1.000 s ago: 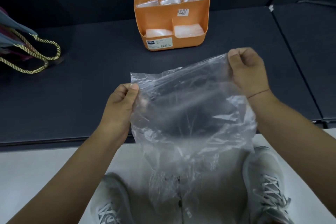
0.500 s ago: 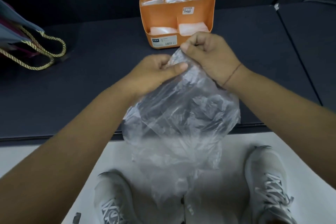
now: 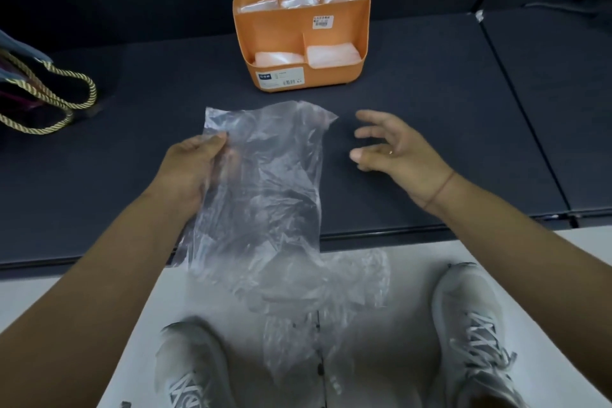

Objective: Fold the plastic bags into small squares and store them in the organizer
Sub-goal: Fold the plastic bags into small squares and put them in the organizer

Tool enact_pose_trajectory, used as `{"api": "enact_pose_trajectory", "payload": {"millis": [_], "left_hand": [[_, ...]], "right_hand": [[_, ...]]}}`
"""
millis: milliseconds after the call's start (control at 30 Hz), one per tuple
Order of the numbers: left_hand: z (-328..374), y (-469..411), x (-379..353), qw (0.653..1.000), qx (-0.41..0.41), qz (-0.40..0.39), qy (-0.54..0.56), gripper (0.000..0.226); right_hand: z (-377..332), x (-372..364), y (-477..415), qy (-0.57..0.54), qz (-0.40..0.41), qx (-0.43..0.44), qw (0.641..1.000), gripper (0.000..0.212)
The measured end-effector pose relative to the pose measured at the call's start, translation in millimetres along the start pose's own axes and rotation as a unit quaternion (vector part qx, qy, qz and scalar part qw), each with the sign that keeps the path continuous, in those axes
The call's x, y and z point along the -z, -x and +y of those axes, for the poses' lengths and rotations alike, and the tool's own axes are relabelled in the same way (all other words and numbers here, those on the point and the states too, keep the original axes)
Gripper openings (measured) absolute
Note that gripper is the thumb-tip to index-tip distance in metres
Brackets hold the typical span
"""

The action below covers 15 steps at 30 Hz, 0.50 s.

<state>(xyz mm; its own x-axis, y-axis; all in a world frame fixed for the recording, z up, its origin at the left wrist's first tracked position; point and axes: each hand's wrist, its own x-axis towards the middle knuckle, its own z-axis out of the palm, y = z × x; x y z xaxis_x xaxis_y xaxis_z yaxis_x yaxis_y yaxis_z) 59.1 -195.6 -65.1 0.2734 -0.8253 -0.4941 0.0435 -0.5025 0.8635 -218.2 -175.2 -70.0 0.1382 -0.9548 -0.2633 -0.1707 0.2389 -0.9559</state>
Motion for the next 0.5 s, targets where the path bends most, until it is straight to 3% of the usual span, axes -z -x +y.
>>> {"api": "enact_pose_trajectory", "payload": {"millis": [133, 267, 333, 500], "left_hand": [[-1.8, -5.1, 0.0, 1.0, -0.002, -0.006, -0.003, 0.023], [-0.9, -8.8, 0.5, 1.0, 0.006, -0.008, -0.007, 0.022], [0.2, -10.3, 2.5, 1.0, 0.014, -0.005, 0.001, 0.021], [0.5, -12.5, 8.5, 0.998, 0.04, 0.017, 0.043, 0.018]], "right_hand": [[-14.3, -20.4, -25.9, 0.087, -0.036, 0.071, 0.993, 0.061], [-15.4, -21.4, -44.0, 0.116, -0.065, 0.085, 0.987, 0.015], [-9.1, -12.3, -44.6, 0.101, -0.078, 0.068, 0.989, 0.004], [-0.6, 25.1, -27.5, 0.0, -0.135, 0.026, 0.991, 0.038]]}}
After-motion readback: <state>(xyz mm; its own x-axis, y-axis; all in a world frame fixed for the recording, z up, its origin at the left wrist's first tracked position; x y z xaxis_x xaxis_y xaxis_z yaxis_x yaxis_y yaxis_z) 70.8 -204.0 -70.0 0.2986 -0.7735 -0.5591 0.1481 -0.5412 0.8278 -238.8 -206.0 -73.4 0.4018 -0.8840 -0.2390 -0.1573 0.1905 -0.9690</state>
